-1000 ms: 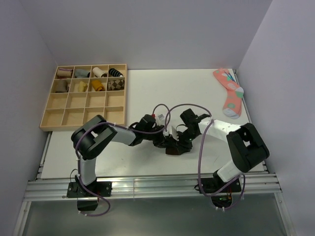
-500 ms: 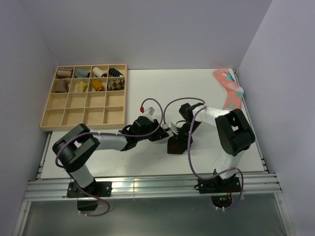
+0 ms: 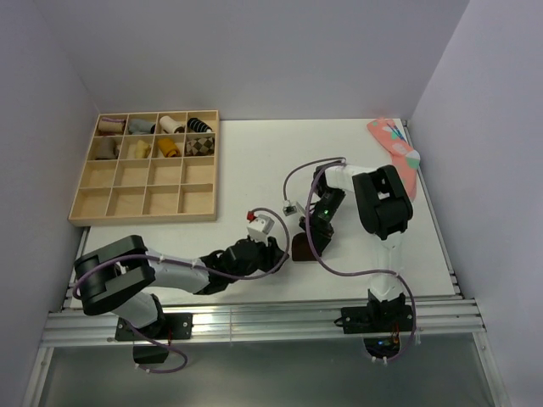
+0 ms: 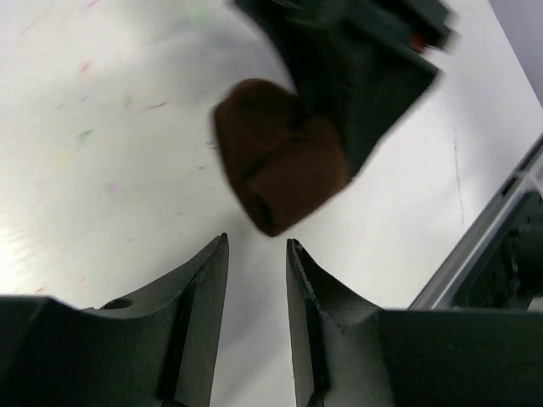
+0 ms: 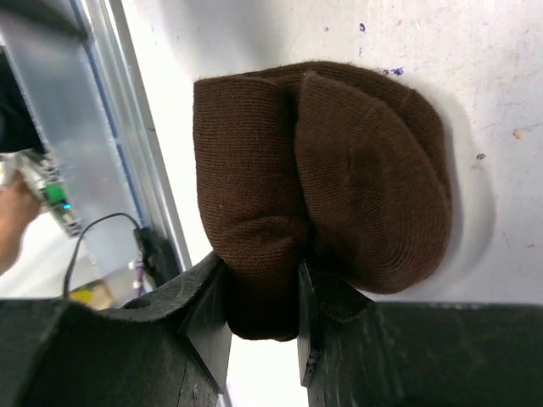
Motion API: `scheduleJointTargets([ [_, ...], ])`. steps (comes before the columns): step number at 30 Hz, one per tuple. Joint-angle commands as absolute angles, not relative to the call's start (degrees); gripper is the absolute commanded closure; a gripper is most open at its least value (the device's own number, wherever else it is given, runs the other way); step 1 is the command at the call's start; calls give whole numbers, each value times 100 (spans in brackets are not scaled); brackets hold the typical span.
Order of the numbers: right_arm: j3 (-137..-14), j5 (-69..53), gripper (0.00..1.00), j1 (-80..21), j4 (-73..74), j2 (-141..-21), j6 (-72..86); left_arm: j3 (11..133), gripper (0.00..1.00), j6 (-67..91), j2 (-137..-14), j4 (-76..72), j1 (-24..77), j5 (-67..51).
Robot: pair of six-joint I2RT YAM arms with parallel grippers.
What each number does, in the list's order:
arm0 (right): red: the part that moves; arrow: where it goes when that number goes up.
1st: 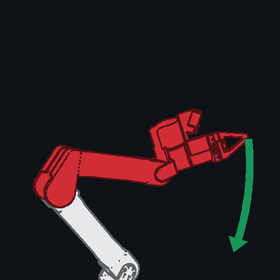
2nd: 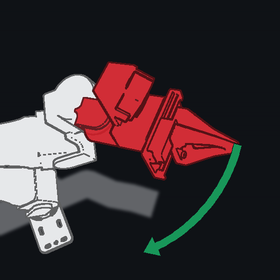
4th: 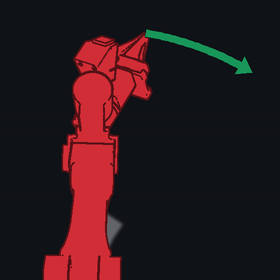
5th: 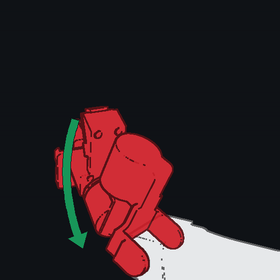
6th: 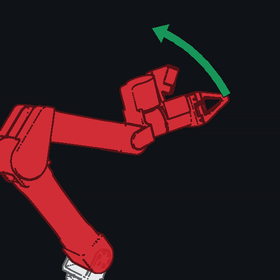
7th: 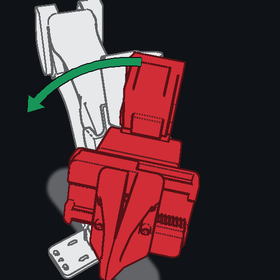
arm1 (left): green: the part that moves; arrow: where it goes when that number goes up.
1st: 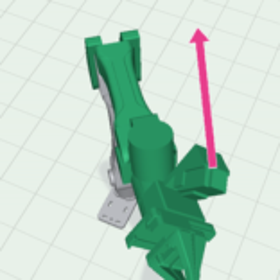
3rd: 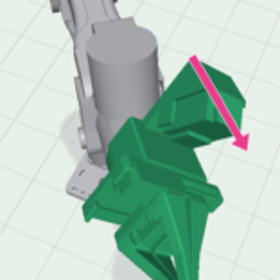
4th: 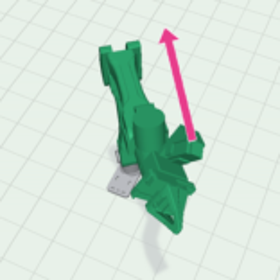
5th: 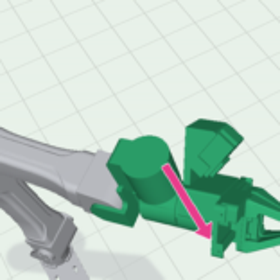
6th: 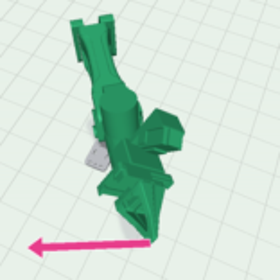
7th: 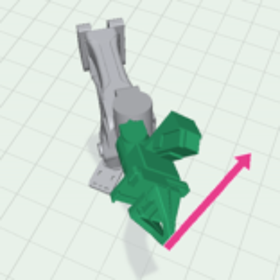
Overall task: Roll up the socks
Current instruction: Roll the sock at the center of the board.
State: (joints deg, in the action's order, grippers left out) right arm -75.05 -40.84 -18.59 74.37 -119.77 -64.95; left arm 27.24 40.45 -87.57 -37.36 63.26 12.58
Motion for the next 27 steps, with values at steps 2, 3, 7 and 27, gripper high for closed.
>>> scheduleJointTargets([
  [2, -7857, -3920, 91, -1828, 7998, -12365, -6618, 2830, 61, 2832, -8841, -4649, 6767, 1863],
  [3, -7884, -3876, 91, -1828, 8050, -12427, -6609, 2847, 61, 2543, -8877, -4710, 6828, 1802],
  [7, -8076, -3832, 91, -1828, 8209, -12673, -6574, 3145, 60, 1908, -9174, -4721, 6829, 1294],
  [27, -8306, -3586, 89, -1819, 8262, -12964, -6354, 4298, 39, 352, -10186, -3902, 6829, 694],
])
